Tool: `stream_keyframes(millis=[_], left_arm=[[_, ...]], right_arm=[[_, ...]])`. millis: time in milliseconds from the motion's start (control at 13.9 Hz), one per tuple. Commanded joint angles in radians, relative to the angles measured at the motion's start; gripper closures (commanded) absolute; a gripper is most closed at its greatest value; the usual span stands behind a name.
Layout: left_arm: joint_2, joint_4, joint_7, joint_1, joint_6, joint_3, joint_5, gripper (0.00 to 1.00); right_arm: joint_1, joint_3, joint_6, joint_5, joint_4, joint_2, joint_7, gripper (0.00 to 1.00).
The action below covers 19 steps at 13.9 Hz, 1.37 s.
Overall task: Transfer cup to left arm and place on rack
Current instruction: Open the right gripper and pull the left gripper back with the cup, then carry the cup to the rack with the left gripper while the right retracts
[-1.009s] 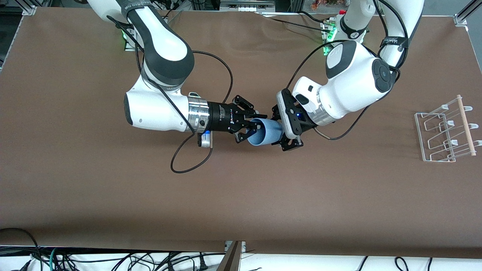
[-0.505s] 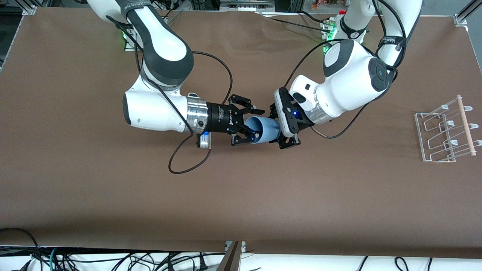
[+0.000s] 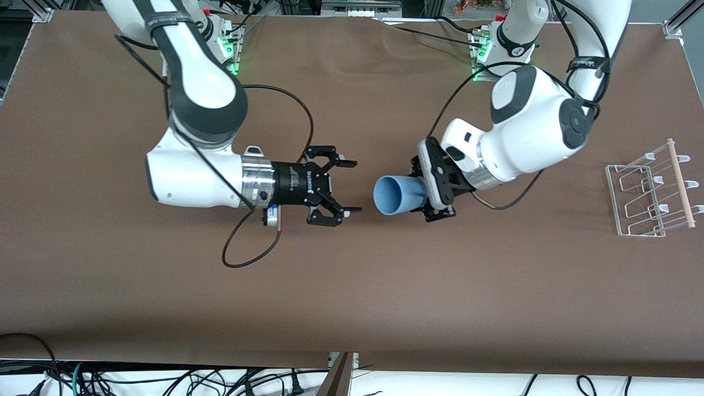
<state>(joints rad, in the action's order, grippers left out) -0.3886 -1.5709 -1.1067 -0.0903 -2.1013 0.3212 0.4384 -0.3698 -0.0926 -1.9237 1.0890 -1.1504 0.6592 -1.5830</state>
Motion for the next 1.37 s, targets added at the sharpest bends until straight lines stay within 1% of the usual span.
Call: stream_keyframes(millis=[0,72,144,216,288,360,432,505,649,721,865,937,1081,1153,1297], left_arm=[[0.020,0.006,-0.108,0.032,0.146,-0.109,-0.018,1.00],[0.020,0.006,-0.155,0.043,0.199,-0.166,-0.020,1.00],[0.019,0.005,-0.203,0.056,0.237,-0.219,-0.052,1.00],[0.019,-0.004,-0.240,0.075,0.262,-0.256,-0.108,1.00],[0.019,-0.009,-0.246,0.104,0.289,-0.289,-0.153,1.00],[0.019,-0.011,-0.248,0.130,0.322,-0.322,-0.187,1.00],[0.019,-0.015,-0.248,0.136,0.334,-0.359,-0.249,1.00],[0.019,-0.017,-0.248,0.139,0.334,-0.385,-0.344,1.00],[0.019,-0.021,-0.248,0.165,0.336,-0.404,-0.517,1.00],[0.022,-0.024,-0.243,0.181,0.337,-0.406,-0.606,1.00],[0.022,-0.030,-0.239,0.195,0.337,-0.409,-0.853,1.00],[0.022,-0.041,-0.237,0.208,0.337,-0.410,-0.933,1.00],[0.025,-0.064,-0.234,0.236,0.333,-0.412,-1.080,1.00],[0.024,-0.081,-0.217,0.236,0.328,-0.412,-1.187,1.00],[0.025,-0.151,-0.171,0.231,0.316,-0.410,-1.436,1.00]], right_arm=[[0.064,-0.006,0.099,0.012,0.024,0.005,-0.019,0.01],[0.074,-0.006,0.116,0.011,0.024,0.005,-0.012,0.01],[0.078,-0.006,0.132,0.009,0.024,0.005,-0.006,0.01],[0.080,-0.004,0.149,0.000,0.024,0.002,0.017,0.01],[0.080,-0.004,0.176,-0.030,0.024,-0.007,0.046,0.01],[0.078,-0.006,0.204,-0.076,0.024,-0.013,0.072,0.01],[0.075,-0.007,0.228,-0.140,0.023,-0.024,0.105,0.01],[0.074,-0.010,0.256,-0.215,0.021,-0.039,0.151,0.01],[0.068,-0.012,0.331,-0.376,0.008,-0.075,0.263,0.01],[0.068,-0.012,0.353,-0.441,-0.023,-0.099,0.329,0.01],[0.069,-0.006,0.357,-0.564,-0.157,-0.194,0.507,0.01],[0.071,0.008,0.350,-0.634,-0.228,-0.241,0.612,0.01],[0.071,0.049,0.341,-0.707,-0.317,-0.300,0.823,0.01],[0.071,0.072,0.342,-0.745,-0.346,-0.320,0.930,0.01],[0.072,0.108,0.322,-0.837,-0.415,-0.367,1.154,0.01]])
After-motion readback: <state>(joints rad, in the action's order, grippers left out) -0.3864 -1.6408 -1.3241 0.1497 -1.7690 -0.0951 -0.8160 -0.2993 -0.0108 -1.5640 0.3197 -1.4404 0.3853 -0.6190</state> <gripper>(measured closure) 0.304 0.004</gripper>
